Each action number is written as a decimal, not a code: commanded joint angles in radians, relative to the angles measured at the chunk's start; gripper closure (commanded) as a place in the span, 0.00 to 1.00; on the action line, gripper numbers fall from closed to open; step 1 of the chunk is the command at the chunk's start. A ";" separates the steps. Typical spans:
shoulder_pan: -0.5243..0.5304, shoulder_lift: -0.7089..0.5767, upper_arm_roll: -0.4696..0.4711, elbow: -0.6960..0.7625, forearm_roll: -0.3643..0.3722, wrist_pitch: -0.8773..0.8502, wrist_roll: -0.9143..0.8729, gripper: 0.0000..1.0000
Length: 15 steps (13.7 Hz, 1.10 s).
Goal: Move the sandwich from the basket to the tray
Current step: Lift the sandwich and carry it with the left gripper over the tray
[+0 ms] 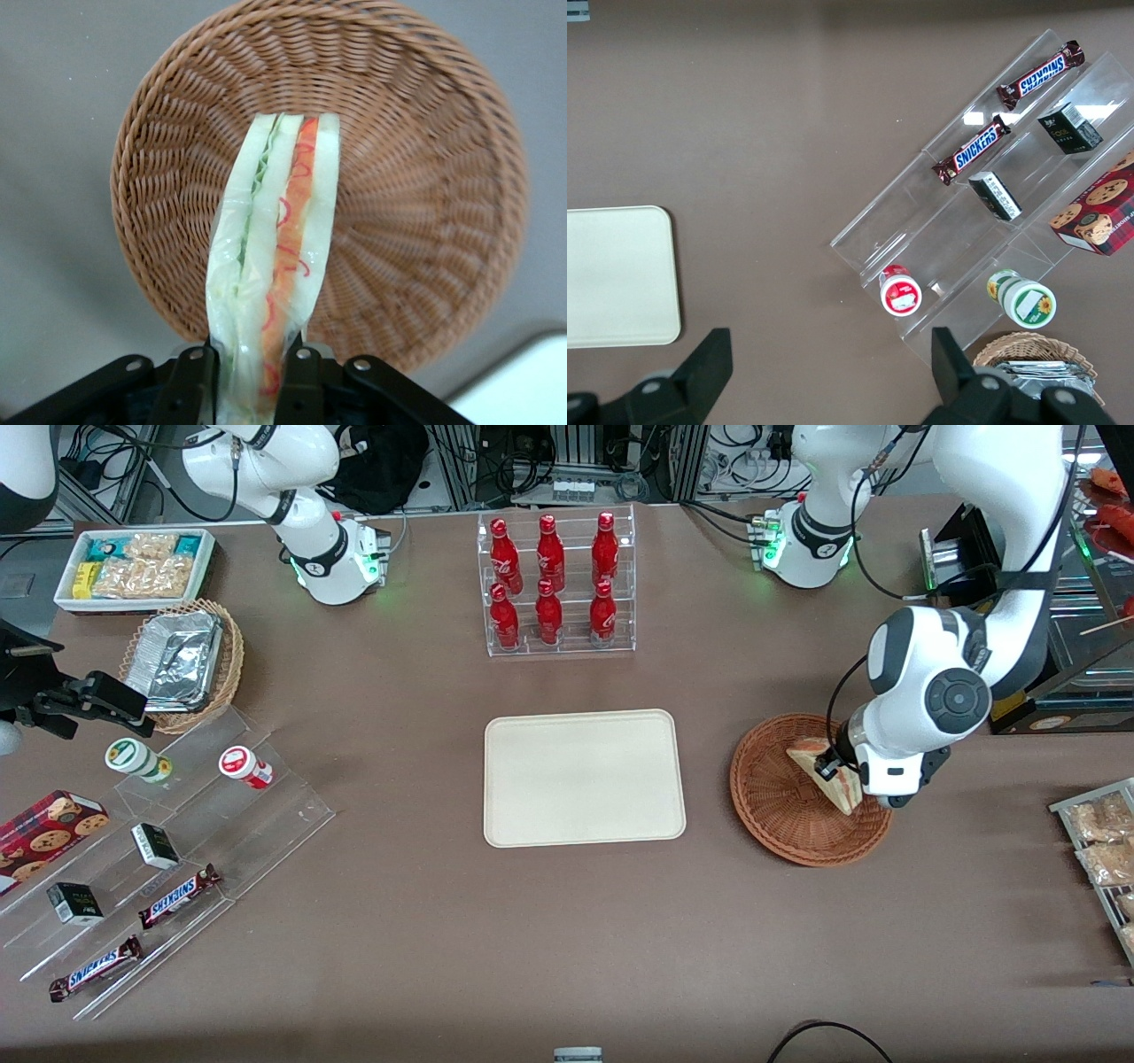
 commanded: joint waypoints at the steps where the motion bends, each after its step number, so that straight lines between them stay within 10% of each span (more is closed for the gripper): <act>1: -0.009 0.011 -0.066 0.056 0.003 -0.055 0.020 0.88; 15: -0.432 0.413 -0.146 0.508 0.106 -0.050 -0.118 0.93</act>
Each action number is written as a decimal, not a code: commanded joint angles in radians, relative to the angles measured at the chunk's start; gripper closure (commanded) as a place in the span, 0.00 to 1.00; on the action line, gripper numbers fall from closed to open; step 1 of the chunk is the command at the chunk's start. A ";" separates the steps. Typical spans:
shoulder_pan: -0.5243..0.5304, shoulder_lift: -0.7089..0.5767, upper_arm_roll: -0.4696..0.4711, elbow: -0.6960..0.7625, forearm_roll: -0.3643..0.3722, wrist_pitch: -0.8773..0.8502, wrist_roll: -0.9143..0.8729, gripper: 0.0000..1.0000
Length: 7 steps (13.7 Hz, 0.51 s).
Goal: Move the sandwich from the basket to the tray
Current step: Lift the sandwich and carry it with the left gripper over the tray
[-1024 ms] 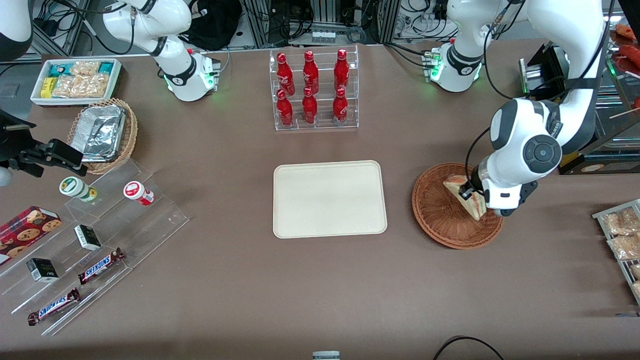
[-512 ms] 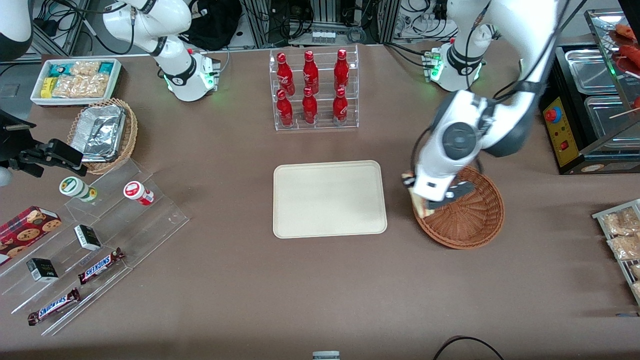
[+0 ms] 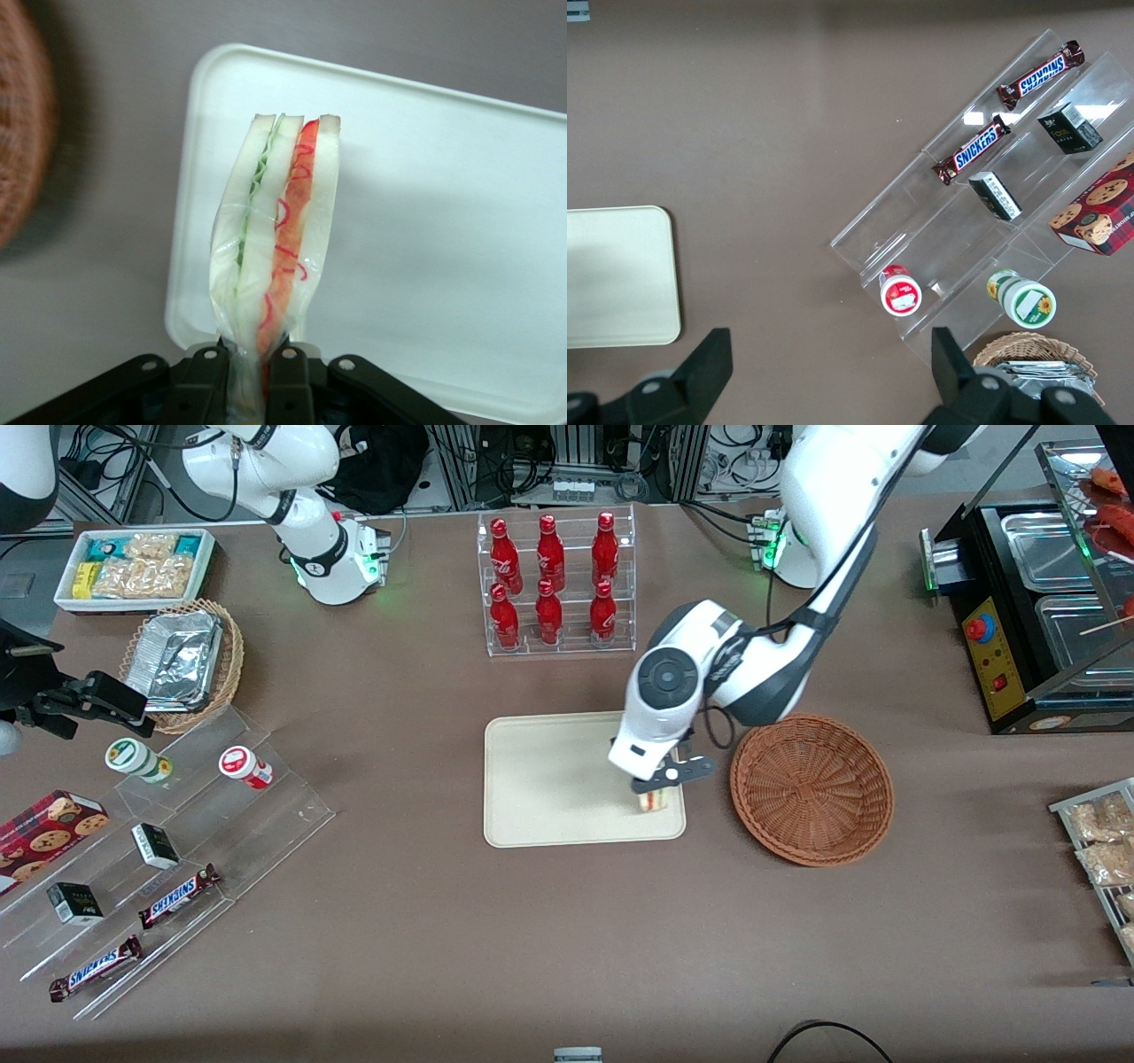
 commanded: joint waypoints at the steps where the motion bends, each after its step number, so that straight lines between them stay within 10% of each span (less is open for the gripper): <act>1: -0.074 0.099 0.011 0.137 0.023 -0.018 -0.079 0.93; 7: -0.150 0.219 0.013 0.263 0.067 -0.024 -0.142 0.93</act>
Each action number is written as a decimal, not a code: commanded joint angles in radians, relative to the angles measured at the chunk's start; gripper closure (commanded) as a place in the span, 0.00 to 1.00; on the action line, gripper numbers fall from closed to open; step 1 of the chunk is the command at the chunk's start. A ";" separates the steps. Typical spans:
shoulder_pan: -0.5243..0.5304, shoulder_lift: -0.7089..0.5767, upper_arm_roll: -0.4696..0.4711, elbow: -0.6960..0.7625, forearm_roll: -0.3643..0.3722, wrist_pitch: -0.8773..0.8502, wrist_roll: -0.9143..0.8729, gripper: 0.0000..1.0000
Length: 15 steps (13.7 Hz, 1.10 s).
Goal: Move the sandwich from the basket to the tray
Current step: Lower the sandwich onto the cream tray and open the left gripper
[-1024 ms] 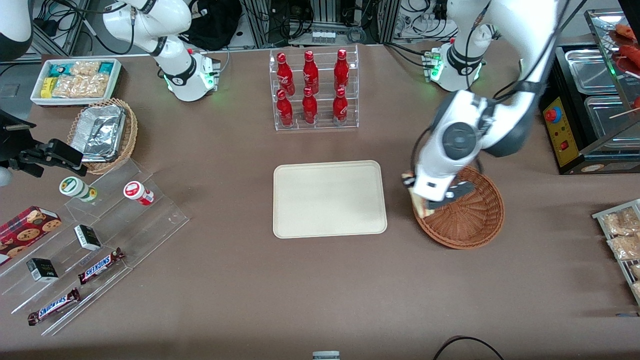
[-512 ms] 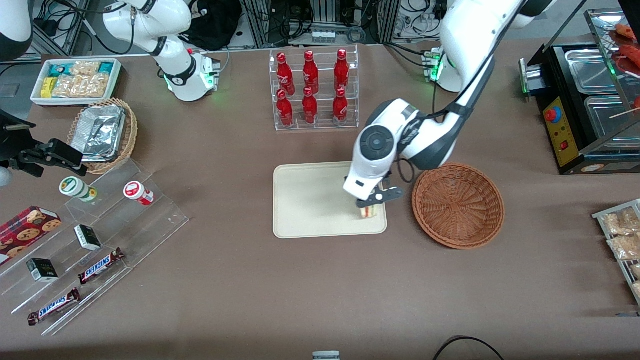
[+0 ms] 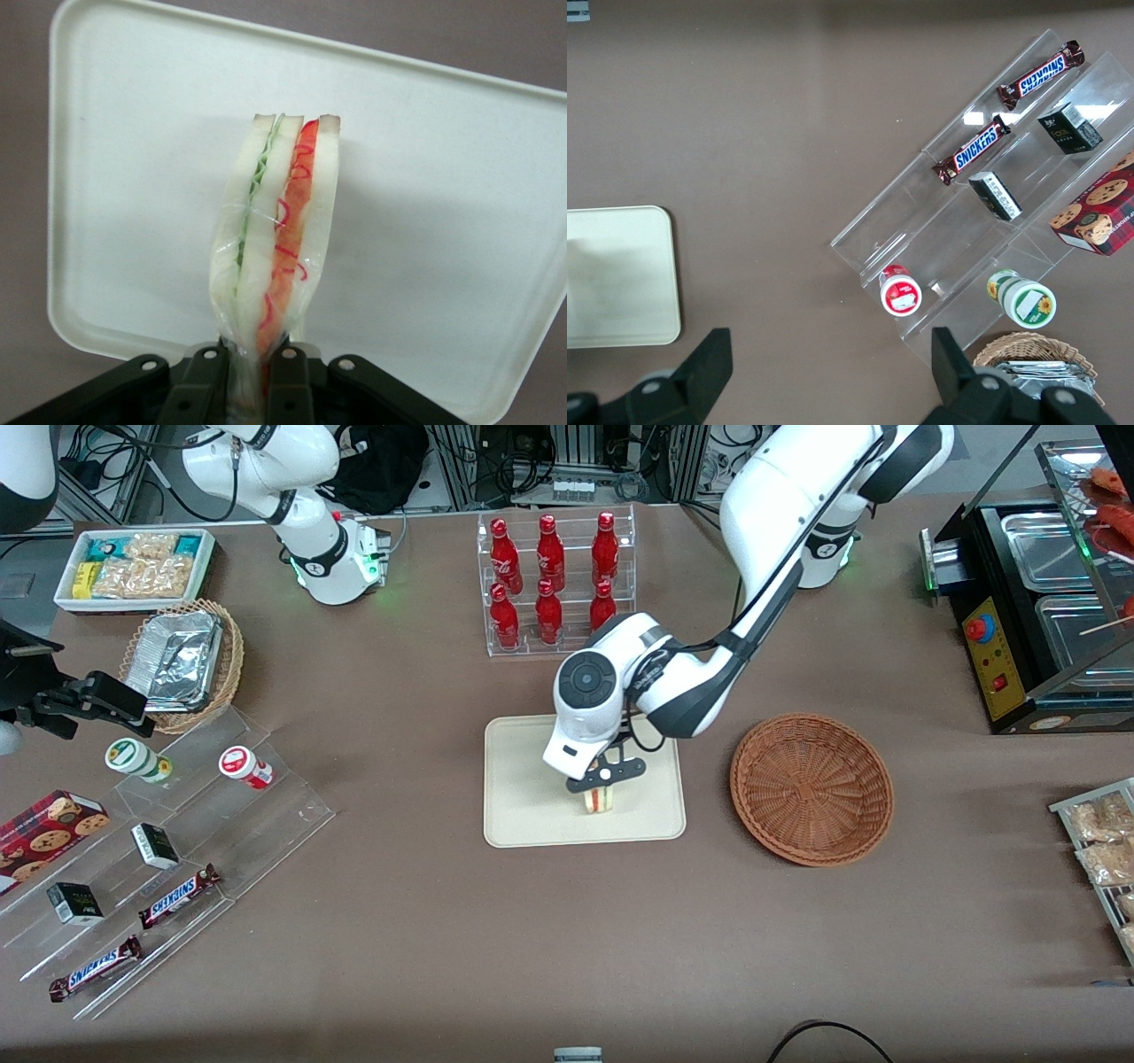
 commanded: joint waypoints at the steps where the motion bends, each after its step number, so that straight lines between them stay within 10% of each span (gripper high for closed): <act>1: -0.042 0.057 0.010 0.076 0.036 -0.023 -0.037 0.93; 9: -0.050 0.104 0.009 0.110 0.061 -0.070 -0.020 0.87; 10: -0.048 0.103 0.009 0.112 0.052 -0.069 -0.028 0.59; 11: -0.048 0.103 0.009 0.110 0.050 -0.067 -0.037 0.01; 15: -0.051 0.030 0.006 0.110 0.059 -0.075 -0.063 0.00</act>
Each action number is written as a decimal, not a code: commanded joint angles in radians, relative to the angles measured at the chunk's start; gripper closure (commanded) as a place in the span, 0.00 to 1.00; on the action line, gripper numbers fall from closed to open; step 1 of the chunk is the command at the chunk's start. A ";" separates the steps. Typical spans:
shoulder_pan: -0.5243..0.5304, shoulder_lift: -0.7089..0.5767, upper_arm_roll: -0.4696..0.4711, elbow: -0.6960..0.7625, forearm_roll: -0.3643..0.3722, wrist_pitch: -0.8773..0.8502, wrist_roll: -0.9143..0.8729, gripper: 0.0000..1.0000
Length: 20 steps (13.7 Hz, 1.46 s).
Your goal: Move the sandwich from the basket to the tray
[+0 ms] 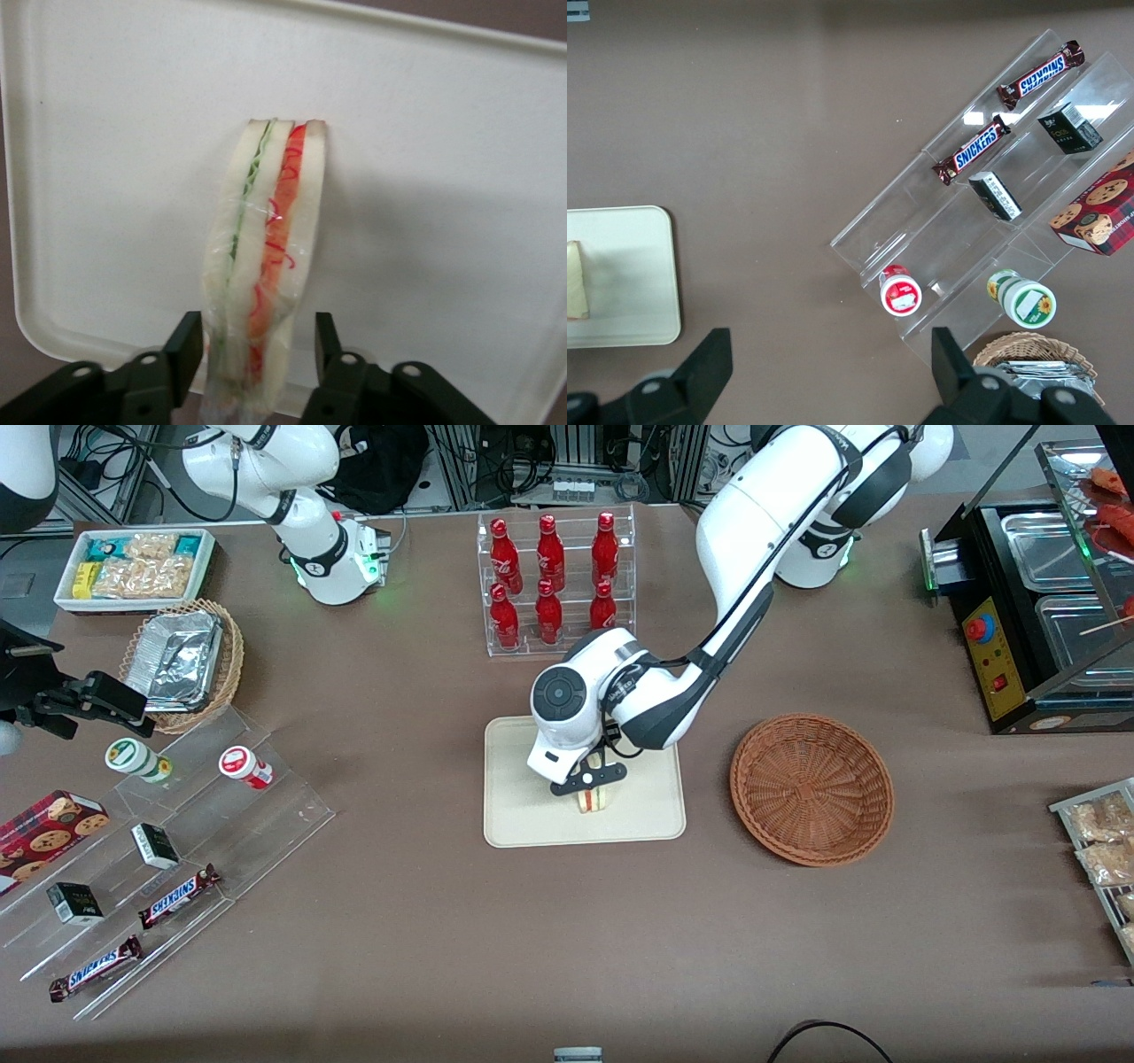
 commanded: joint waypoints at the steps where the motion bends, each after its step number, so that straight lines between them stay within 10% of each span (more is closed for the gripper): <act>1: -0.013 -0.082 0.009 0.010 0.026 -0.032 -0.036 0.00; 20: 0.404 -0.550 0.020 -0.369 0.009 -0.257 0.409 0.00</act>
